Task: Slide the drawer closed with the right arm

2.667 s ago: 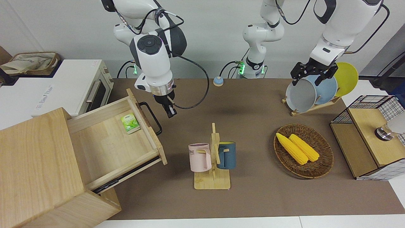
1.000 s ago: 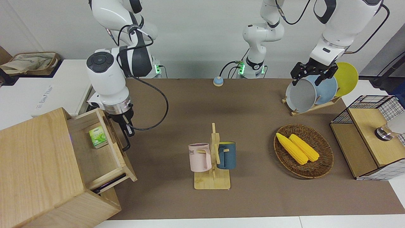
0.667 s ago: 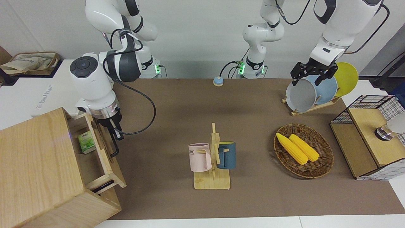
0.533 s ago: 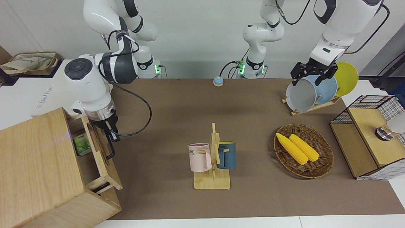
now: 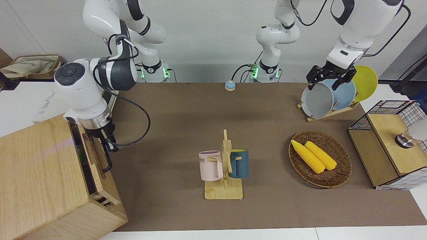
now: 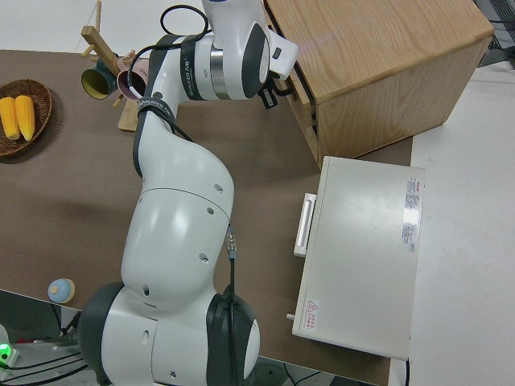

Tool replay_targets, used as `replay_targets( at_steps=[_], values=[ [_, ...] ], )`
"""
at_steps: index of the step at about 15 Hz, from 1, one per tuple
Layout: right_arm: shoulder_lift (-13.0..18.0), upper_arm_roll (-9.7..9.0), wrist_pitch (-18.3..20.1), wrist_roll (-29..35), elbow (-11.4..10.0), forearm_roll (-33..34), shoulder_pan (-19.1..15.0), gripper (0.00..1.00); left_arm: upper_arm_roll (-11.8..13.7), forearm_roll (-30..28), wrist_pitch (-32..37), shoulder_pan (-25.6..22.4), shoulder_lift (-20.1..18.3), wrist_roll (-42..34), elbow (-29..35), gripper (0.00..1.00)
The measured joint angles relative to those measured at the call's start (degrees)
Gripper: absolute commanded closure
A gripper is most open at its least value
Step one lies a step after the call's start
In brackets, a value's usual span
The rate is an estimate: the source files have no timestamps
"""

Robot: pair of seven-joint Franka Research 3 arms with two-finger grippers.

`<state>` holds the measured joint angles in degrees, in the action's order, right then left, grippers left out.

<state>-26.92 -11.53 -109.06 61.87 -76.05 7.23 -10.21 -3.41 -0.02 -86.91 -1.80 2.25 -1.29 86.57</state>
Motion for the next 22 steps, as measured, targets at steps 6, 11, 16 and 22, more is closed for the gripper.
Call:
replay_targets(
  at_steps=[6, 11, 16, 22],
  values=[
    [0.0, -0.29, -1.5, -0.6, 0.1, 0.0, -0.7, 1.000, 0.0, 0.0, 0.0, 0.0, 0.0, 0.0, 0.0, 0.01],
    [0.0, -0.42, -2.0, -0.6, 0.1, 0.0, -0.7, 1.000, 0.0, 0.0, 0.0, 0.0, 0.0, 0.0, 0.0, 0.01],
    [2.6, -5.13, 0.9, -4.5, -0.9, 0.0, 1.2, 1.000, 0.0, 0.0, 0.0, 0.0, 0.0, 0.0, 0.0, 0.01],
    [19.5, -4.64, 14.1, -21.5, -9.4, -4.8, 6.8, 1.000, 0.0, 0.0, 0.0, 0.0, 0.0, 0.0, 0.0, 0.01]
  ],
)
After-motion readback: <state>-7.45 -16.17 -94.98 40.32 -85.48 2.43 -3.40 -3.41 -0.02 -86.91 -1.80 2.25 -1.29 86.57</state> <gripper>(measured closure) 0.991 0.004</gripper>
